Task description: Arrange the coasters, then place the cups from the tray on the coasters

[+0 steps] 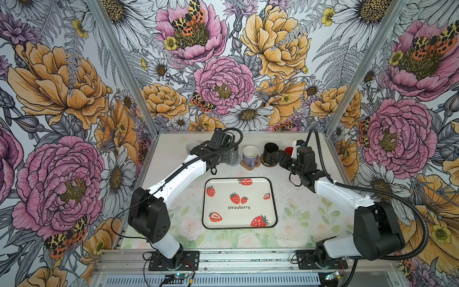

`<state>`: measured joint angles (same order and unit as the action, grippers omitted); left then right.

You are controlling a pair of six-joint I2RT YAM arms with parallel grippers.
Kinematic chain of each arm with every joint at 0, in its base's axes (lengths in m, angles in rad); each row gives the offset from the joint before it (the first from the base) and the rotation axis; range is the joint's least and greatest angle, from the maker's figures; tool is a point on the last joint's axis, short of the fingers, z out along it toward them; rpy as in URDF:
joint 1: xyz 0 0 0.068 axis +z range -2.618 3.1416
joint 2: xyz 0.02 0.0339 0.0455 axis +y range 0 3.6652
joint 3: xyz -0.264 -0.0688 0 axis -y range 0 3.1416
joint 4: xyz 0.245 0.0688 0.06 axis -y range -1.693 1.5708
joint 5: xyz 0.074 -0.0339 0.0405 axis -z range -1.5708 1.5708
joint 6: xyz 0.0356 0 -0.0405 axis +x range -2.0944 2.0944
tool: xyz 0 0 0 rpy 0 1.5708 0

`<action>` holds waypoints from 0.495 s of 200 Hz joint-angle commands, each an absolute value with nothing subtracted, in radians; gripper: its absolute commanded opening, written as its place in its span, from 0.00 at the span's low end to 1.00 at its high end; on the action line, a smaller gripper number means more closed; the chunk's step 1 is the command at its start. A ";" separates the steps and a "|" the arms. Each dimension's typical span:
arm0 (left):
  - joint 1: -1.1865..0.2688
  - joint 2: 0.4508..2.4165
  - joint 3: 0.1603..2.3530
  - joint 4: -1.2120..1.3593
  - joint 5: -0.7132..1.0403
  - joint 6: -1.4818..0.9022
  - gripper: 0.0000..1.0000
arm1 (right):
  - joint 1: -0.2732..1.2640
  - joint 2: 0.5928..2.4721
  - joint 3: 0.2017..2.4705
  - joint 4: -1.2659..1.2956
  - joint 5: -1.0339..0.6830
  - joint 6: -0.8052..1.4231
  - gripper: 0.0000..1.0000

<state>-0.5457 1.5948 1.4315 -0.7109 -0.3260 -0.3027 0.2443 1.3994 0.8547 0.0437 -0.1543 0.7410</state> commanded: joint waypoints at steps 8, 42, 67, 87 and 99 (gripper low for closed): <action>-0.533 1.491 1.354 -0.644 -0.390 -0.273 0.99 | 0.239 1.327 0.848 0.021 -0.099 0.731 1.00; -0.510 1.344 1.225 -0.562 -0.420 -0.261 0.99 | 0.240 1.259 0.832 0.034 -0.098 0.698 1.00; -0.480 1.203 1.078 -0.433 -0.430 -0.230 0.99 | 0.239 1.192 0.815 0.058 -0.091 0.671 1.00; -0.453 1.090 0.956 -0.327 -0.465 -0.201 0.99 | 0.240 1.129 0.798 0.058 -0.045 0.648 1.00; -0.434 1.028 0.885 -0.268 -0.505 -0.184 0.99 | 0.239 1.090 0.789 0.058 -0.028 0.609 1.00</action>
<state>-0.4667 1.1240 0.9886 -0.4469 -0.4194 -0.2409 0.2443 1.1683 0.8089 0.0364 -0.0883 0.6846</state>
